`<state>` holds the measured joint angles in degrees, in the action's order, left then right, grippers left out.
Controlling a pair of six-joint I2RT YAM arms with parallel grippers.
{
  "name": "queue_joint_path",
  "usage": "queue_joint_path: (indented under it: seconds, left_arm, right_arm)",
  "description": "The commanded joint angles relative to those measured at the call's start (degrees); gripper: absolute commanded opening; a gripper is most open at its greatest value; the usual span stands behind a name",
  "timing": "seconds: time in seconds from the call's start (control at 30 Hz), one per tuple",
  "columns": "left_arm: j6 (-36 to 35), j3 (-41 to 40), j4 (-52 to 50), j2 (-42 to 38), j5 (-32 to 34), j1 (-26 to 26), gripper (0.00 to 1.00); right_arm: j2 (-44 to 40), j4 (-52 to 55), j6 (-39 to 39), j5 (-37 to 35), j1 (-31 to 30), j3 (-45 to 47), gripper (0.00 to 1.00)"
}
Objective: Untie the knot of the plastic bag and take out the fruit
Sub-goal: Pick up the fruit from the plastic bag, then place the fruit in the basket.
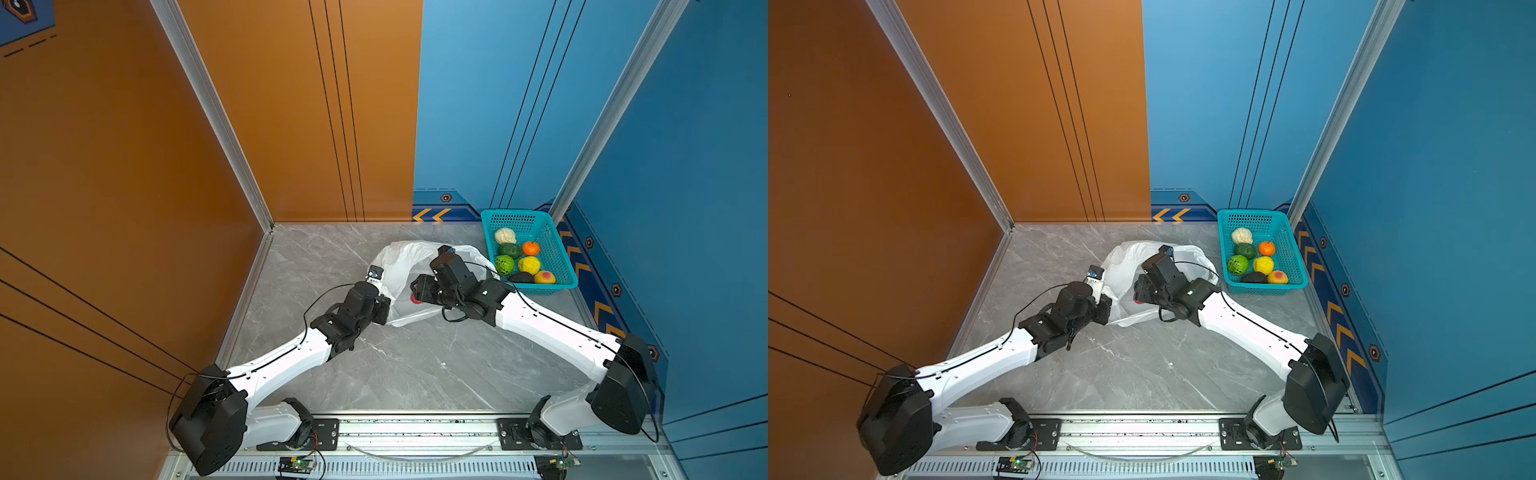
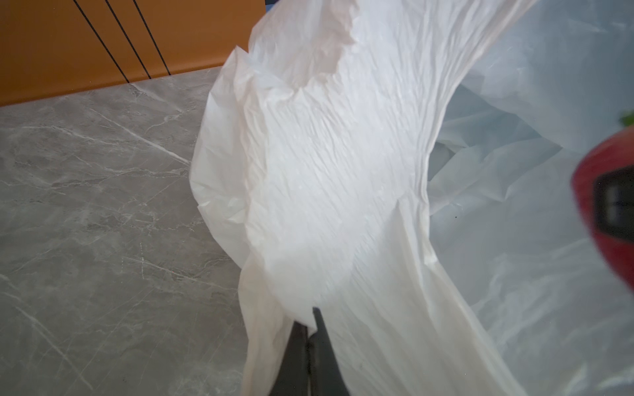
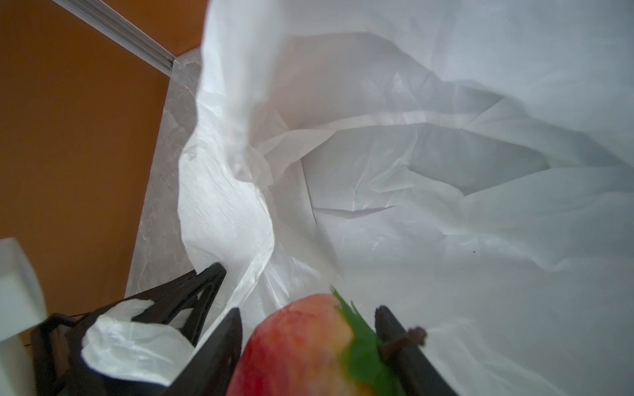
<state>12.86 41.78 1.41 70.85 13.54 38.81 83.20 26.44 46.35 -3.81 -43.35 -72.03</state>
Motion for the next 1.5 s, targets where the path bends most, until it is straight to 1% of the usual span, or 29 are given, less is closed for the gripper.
queue_joint_path:
  seconds: [0.0, 0.1, 0.27, 0.43, 0.57, 0.7, 0.8, 1.03, 1.13, 1.23, 1.37, 1.47]
  left_arm:
    - [-1.39, 1.49, -1.68, 0.36, 1.80, 0.48, 0.00]
    - [-1.58, 2.03, -2.01, 0.61, 2.24, 0.55, 0.00]
    - [-1.91, 3.47, -2.35, 1.54, 2.46, 0.77, 0.00]
    - [-2.23, 3.67, -3.20, 1.44, 2.92, 1.26, 0.00]
    - [-2.56, 3.92, -3.43, 1.59, 3.57, 1.36, 0.00]
    - [-2.28, 3.95, -3.48, 1.45, 4.25, 1.70, 0.00]
    - [-2.13, 3.84, -3.46, 1.88, 4.21, 1.82, 0.00]
    - [-1.88, 4.03, -2.85, 2.36, 5.17, 2.15, 0.00]
    - [-1.74, 3.90, -2.42, 2.10, 5.70, 2.35, 0.00]
    - [-1.82, 3.93, -2.00, 2.02, 6.04, 2.40, 0.00]
    - [-1.96, 3.93, -1.58, 2.01, 6.36, 2.38, 0.00]
    - [-2.13, 3.79, -1.22, 1.92, 6.44, 2.38, 0.00]
  right_arm:
    - [-3.03, 6.61, -0.77, 1.48, 4.92, -3.26, 0.43]
    - [-3.82, 7.12, -0.98, 5.62, 9.56, -4.59, 0.43]
    - [-3.20, 7.86, -2.83, 8.64, 15.08, -8.27, 0.44]
    - [-0.94, 7.73, -6.74, 10.91, 24.61, -12.00, 0.44]
    - [2.81, 7.43, -9.39, 12.32, 31.77, -15.69, 0.45]
    - [8.79, 6.43, -11.64, 10.61, 38.99, -18.03, 0.45]
    - [14.37, 5.09, -12.78, 8.48, 42.73, -20.20, 0.45]
    - [28.06, 4.75, -16.12, 4.32, 46.88, -26.59, 0.46]
    - [30.86, 4.70, -17.40, 2.64, 47.69, -26.85, 0.47]
    - [32.54, 5.32, -18.50, 1.26, 48.14, -27.02, 0.58]
    - [32.83, 7.17, -19.58, -1.11, 47.79, -27.20, 0.81]
    - [32.11, 8.13, -20.07, -2.15, 47.49, -27.07, 0.93]
